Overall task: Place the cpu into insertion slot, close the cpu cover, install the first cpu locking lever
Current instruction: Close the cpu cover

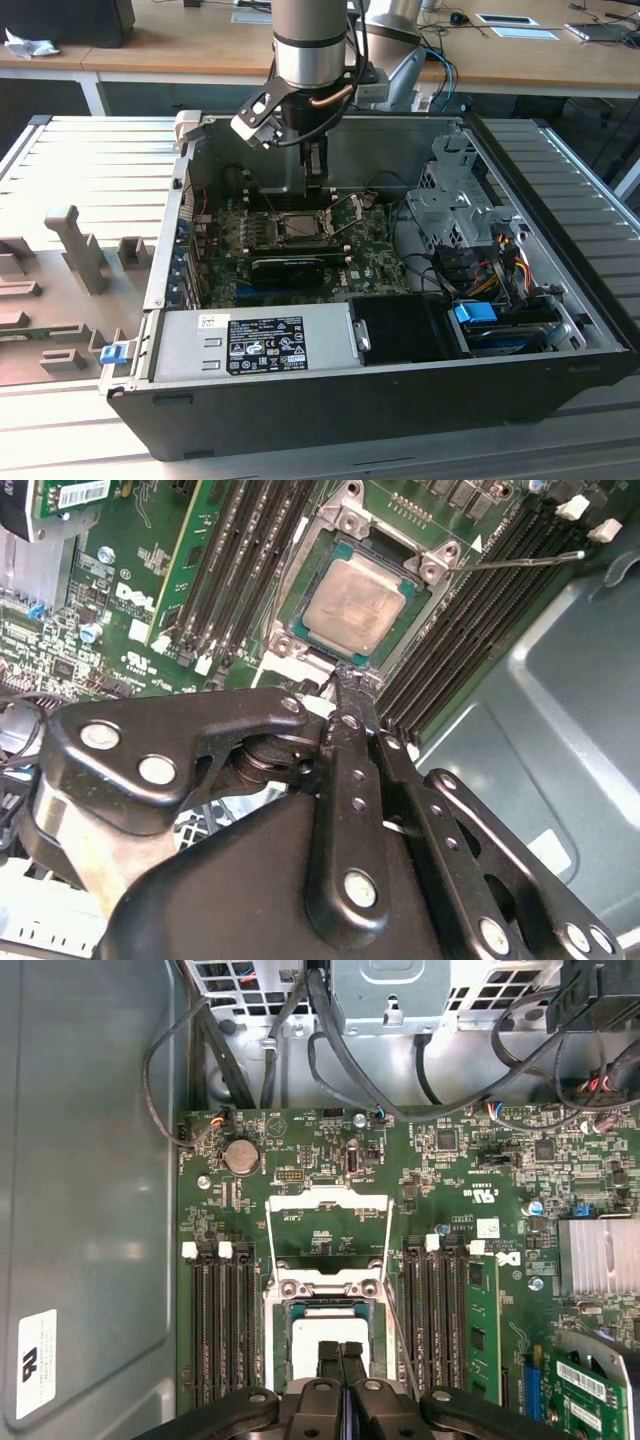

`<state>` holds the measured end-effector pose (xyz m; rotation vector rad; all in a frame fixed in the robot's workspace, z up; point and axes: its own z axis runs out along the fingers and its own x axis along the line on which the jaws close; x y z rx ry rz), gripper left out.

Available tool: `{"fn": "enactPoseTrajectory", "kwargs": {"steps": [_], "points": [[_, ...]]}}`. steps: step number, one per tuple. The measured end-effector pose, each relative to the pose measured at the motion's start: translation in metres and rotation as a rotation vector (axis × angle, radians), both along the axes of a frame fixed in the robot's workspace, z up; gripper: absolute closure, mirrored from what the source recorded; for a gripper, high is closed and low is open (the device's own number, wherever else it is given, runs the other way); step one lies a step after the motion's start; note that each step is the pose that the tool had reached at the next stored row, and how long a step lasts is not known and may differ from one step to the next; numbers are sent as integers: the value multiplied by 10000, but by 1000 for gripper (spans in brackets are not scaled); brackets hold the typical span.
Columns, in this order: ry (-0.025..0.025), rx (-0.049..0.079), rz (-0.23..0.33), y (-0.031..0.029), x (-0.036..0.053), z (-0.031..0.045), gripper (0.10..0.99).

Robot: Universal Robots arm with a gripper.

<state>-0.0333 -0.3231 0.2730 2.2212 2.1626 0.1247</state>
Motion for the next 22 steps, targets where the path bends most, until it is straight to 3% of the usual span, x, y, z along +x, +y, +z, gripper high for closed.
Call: {"fn": "enactPoseTrajectory", "kwargs": {"steps": [1,9,22], "points": [[0,1,0,0,0,28,980],[0,2,1,0,83,30,980],[-1,2,0,0,328,30,980]]}}
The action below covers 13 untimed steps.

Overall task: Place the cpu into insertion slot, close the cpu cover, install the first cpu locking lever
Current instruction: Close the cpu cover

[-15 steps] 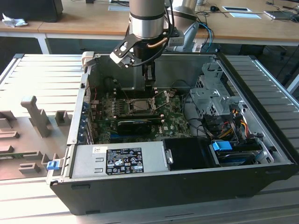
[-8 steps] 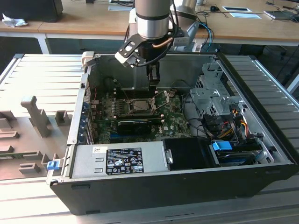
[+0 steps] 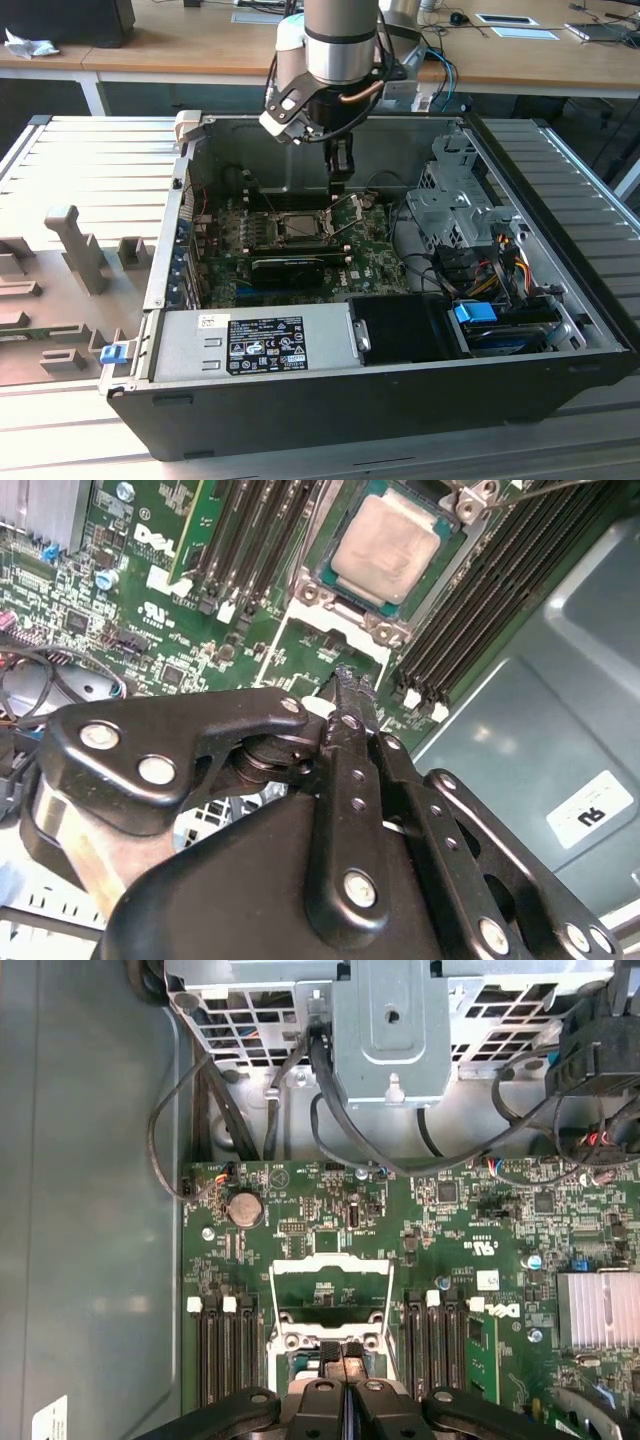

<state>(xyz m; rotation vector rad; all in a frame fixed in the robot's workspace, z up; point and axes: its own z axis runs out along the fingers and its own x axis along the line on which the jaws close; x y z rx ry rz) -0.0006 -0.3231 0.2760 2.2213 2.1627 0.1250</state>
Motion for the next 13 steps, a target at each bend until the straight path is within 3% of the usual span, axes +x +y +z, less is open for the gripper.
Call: {"fn": "enactPoseTrajectory", "kwargs": {"steps": [13], "points": [[0,0,1,0,188,0,980]]}}
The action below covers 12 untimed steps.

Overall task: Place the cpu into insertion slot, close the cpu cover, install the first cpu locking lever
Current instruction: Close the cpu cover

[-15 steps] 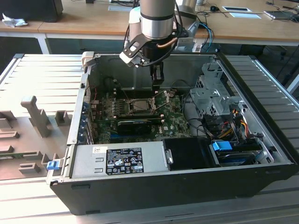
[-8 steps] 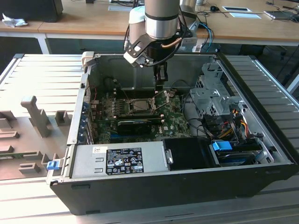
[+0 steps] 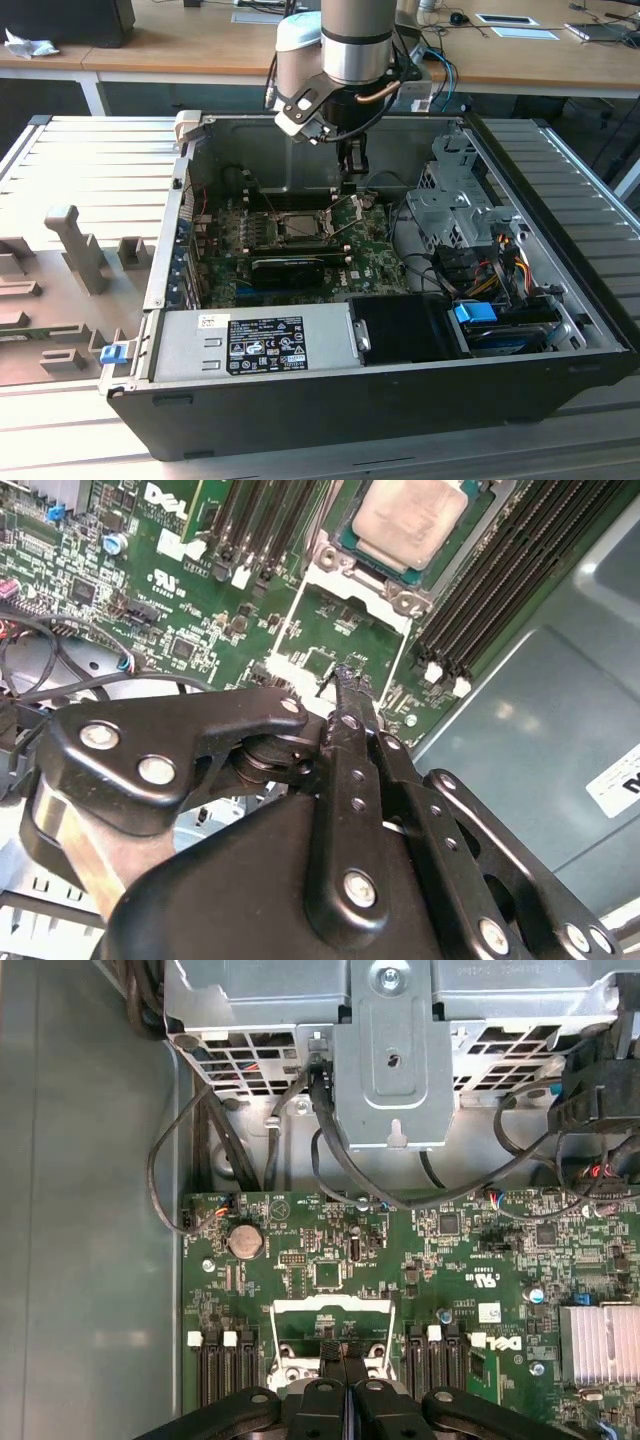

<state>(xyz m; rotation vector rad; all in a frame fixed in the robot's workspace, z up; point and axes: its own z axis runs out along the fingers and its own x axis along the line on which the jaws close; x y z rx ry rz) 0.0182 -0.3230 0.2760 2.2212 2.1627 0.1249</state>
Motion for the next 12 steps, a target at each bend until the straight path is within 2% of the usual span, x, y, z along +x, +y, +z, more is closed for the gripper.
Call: {"fn": "enactPoseTrajectory", "kwargs": {"steps": [12], "points": [[0,0,0,0,141,0,980]]}}
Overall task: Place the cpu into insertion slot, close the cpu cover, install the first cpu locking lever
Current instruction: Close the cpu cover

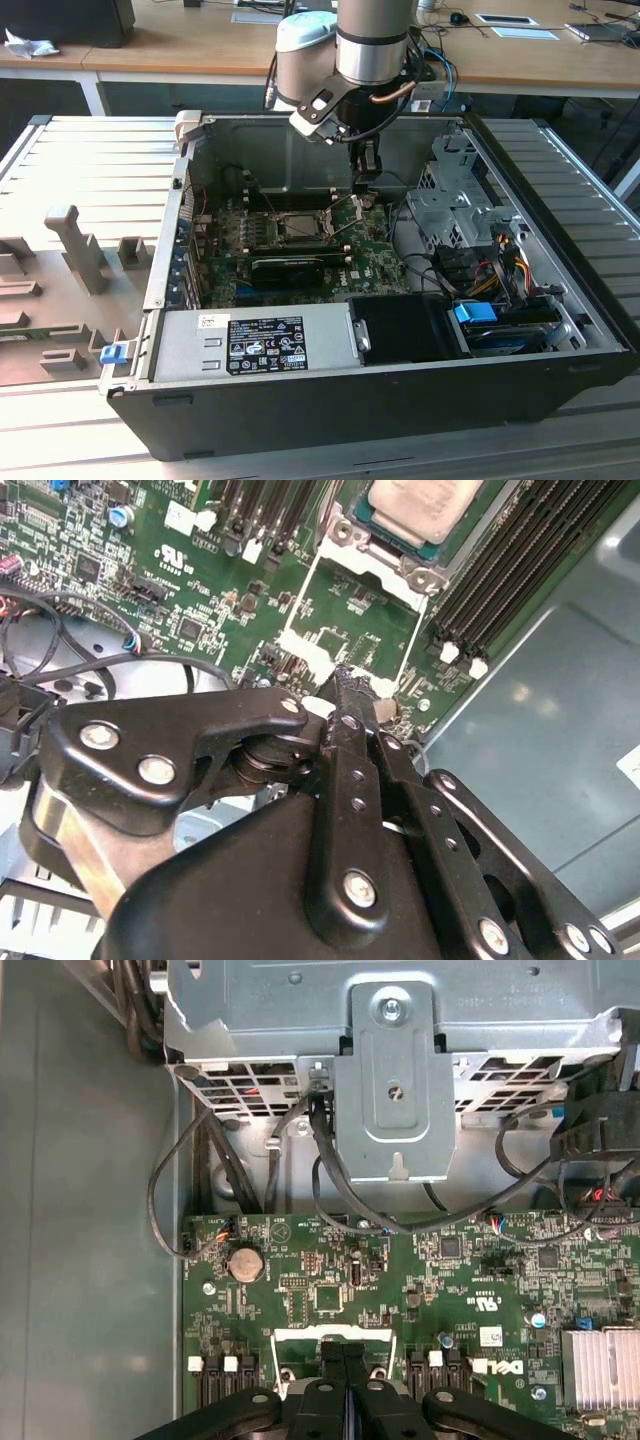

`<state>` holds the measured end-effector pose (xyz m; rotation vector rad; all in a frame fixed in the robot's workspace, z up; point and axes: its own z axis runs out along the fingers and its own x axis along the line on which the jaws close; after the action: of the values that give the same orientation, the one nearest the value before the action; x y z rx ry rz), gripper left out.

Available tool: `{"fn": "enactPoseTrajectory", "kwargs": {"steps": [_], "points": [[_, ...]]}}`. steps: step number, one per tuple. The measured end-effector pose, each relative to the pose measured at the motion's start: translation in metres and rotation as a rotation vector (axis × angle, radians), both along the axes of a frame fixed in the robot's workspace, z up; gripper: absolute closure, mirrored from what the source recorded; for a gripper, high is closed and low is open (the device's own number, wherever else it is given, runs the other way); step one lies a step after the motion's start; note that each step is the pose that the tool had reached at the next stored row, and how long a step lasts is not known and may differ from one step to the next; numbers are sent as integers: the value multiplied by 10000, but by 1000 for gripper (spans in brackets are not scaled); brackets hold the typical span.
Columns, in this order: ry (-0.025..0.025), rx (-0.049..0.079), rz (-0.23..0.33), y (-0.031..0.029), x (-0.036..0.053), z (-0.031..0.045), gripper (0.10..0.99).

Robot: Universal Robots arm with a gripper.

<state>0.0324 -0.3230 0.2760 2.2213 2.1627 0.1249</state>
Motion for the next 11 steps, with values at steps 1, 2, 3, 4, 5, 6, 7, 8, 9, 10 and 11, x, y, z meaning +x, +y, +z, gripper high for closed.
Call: {"fn": "enactPoseTrajectory", "kwargs": {"steps": [1,2,3,4,5,6,7,8,9,10,11], "points": [[0,0,-1,0,18,0,980],[0,1,1,0,39,0,980],[0,1,0,0,56,0,980],[1,0,0,0,68,0,980],[0,0,0,0,82,0,980],[0,0,0,0,95,0,980],[1,0,-1,0,112,0,980],[0,0,0,0,133,0,980],[0,1,1,0,151,0,980],[1,0,1,0,165,0,980],[5,0,0,0,197,0,980]]}}
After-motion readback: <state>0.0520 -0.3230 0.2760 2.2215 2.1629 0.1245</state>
